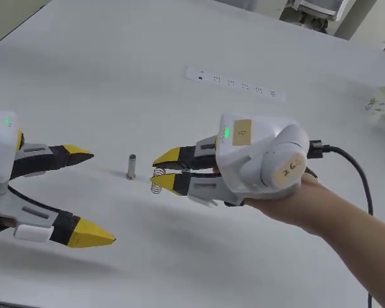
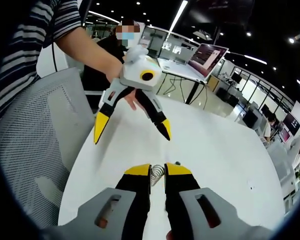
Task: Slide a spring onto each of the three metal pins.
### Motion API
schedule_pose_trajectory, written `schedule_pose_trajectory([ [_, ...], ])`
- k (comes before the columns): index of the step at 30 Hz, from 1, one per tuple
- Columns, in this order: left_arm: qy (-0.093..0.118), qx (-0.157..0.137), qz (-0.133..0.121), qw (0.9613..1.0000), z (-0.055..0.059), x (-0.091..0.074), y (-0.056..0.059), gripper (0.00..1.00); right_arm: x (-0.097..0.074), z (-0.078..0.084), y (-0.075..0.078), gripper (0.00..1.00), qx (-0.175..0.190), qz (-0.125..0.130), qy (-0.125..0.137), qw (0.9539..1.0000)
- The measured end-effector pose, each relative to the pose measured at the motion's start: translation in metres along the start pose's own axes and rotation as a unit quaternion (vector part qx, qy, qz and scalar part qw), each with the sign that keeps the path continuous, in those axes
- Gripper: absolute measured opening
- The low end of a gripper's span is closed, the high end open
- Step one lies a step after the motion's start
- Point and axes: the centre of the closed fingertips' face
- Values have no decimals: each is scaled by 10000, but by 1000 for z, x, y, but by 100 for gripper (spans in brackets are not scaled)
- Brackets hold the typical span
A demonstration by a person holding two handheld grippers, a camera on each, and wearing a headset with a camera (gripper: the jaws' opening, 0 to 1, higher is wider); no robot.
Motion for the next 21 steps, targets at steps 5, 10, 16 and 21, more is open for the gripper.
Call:
schedule_pose_trajectory([
  [5,6,-8,-55,10000,2,-2,-3,98,7,-2,9,7,-25,31,-14,10000],
  [10,9,-22,-57,10000,2,-2,-3,98,13,-8,20,7,-47,78,-6,10000],
  [16,15,-51,-78,10000,3,-2,-4,98,20,-14,31,7,-16,124,52,9999],
  [21,16,-77,-87,9999,4,-4,-5,98,25,-15,38,7,46,174,81,9998],
])
Point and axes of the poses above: the centre of the closed fingertips' face, and the gripper's own axes: x roughly forward along the fingers, y roughly to its right, z roughly out of its underside, and after that the axes turned 6 degrees about x, right-handed
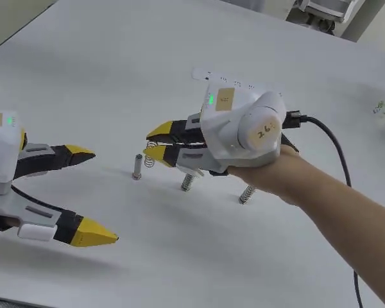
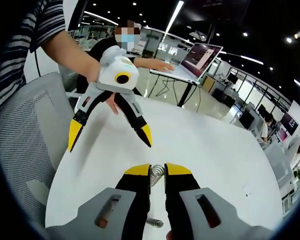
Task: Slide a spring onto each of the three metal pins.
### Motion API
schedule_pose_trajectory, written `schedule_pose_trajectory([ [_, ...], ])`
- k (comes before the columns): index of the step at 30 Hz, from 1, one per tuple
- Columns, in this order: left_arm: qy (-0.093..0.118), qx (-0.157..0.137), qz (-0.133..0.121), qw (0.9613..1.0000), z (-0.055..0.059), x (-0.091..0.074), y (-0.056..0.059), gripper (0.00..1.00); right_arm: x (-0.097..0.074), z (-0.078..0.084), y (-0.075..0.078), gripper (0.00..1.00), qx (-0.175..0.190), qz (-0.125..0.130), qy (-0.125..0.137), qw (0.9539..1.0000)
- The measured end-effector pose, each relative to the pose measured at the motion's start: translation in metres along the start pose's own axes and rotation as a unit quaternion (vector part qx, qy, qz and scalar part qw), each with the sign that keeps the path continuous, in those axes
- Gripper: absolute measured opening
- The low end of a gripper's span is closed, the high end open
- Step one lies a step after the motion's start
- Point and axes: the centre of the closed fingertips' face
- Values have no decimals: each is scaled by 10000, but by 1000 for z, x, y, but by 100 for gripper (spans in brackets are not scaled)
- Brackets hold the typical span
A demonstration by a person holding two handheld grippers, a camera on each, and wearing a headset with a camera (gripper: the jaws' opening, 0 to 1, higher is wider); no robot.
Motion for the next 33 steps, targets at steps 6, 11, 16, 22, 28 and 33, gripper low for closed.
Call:
schedule_pose_trajectory([
  [6,-3,-25,-19,10000,1,0,0,98,2,-2,7,7,49,64,29,10000],
  [11,-3,-29,-27,10000,2,0,1,98,4,-6,11,7,135,106,82,9998],
  [16,-3,-45,-30,10000,2,0,1,98,7,-6,14,7,178,118,97,9997],
  [22,-27,-57,2,10000,4,0,3,98,10,-4,16,7,231,128,64,9996],
  [28,-15,-52,-23,10000,3,-1,1,98,14,-4,20,7,364,131,83,9992],
  [33,-1,-65,-26,10000,3,-2,2,98,18,-1,20,7,454,107,45,9989],
])
Point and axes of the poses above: the centre of the closed fingertips' face, and the gripper's own axes: x roughly forward along the fingers, y roughly to its right, z roughly out of its underside, and after that the axes turned 6 degrees about x, right-handed
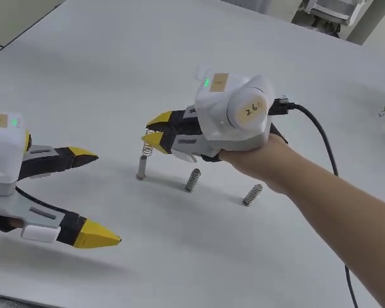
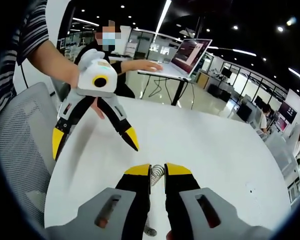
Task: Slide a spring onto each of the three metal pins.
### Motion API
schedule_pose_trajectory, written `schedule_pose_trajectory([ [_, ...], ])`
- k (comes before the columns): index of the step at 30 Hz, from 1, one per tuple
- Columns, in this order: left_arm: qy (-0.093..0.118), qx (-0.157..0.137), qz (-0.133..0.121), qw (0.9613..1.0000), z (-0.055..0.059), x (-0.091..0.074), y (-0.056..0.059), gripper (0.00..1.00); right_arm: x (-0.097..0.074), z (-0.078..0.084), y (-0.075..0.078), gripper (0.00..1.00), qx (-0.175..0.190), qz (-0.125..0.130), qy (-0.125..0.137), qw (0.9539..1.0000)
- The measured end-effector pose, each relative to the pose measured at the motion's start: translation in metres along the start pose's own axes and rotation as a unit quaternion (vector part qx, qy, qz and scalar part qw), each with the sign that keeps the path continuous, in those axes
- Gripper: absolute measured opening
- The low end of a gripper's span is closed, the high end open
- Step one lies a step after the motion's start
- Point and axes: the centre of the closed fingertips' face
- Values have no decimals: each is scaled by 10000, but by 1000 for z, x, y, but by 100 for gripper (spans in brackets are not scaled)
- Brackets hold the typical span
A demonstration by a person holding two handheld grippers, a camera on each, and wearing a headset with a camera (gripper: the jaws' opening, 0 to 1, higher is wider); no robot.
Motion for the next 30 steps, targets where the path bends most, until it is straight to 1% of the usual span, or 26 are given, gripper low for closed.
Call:
schedule_pose_trajectory([
  [6,-10,-17,0,10000,1,-1,0,98,4,2,-1,7,76,-40,-21,10000],
  [21,4,-36,-27,10000,0,-2,1,97,11,8,-2,7,62,-89,-114,9999],
  [26,1,-39,-48,10000,1,-2,-1,96,13,11,-4,7,20,-118,-184,9998],
  [30,1,-37,-56,10000,1,-2,-1,96,17,17,-4,7,54,-140,-231,9996],
])
Point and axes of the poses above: the centre of the closed fingertips' face, and the gripper's own axes: x roughly forward along the fingers, y roughly to its right, z roughly out of its underside, and after that the axes turned 6 degrees about x, right-handed
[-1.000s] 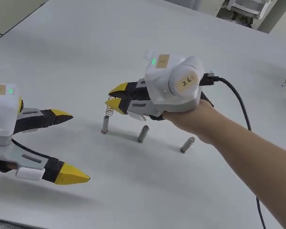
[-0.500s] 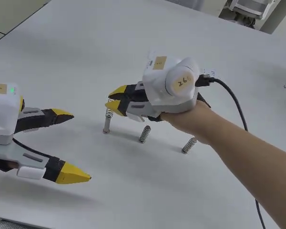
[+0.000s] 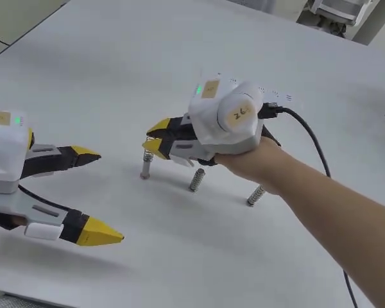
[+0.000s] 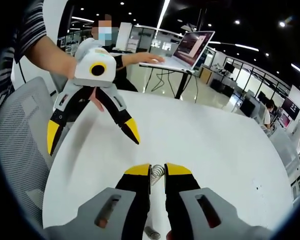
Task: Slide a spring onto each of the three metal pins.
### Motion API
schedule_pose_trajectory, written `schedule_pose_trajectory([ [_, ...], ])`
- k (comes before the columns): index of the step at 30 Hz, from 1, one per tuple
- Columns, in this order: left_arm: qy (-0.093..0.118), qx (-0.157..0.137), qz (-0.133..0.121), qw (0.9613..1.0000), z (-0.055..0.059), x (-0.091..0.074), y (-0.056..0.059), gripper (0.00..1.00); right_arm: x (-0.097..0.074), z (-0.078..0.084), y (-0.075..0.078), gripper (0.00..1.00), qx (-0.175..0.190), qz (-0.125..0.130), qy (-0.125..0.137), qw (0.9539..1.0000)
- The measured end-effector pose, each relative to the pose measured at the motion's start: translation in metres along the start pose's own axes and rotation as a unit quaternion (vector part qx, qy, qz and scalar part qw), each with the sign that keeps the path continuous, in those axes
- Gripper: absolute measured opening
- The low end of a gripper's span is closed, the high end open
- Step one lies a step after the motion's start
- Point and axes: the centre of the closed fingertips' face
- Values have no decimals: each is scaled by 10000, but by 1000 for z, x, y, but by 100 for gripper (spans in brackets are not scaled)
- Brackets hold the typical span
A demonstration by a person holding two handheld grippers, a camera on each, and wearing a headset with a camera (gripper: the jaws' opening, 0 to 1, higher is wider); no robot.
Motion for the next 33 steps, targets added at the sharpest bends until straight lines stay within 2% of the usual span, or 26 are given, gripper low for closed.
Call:
schedule_pose_trajectory([
  [7,-17,4,-22,10000,1,-1,-1,96,10,13,-4,7,14,-45,-165,9999],
  [11,-13,8,-22,10000,2,-1,0,95,15,21,-5,7,152,-46,-283,9995],
  [21,-17,5,-3,10000,2,2,1,95,24,33,-12,8,98,-101,-506,9986],
  [33,-21,-15,2,10000,2,3,1,95,25,36,-13,8,63,-97,-543,9985],
])
Point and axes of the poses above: the centre of the closed fingertips' face, and the gripper's own axes: x roughly forward along the fingers, y roughly to its right, z roughly out of its underside, and after that the axes turned 6 degrees about x, right-handed
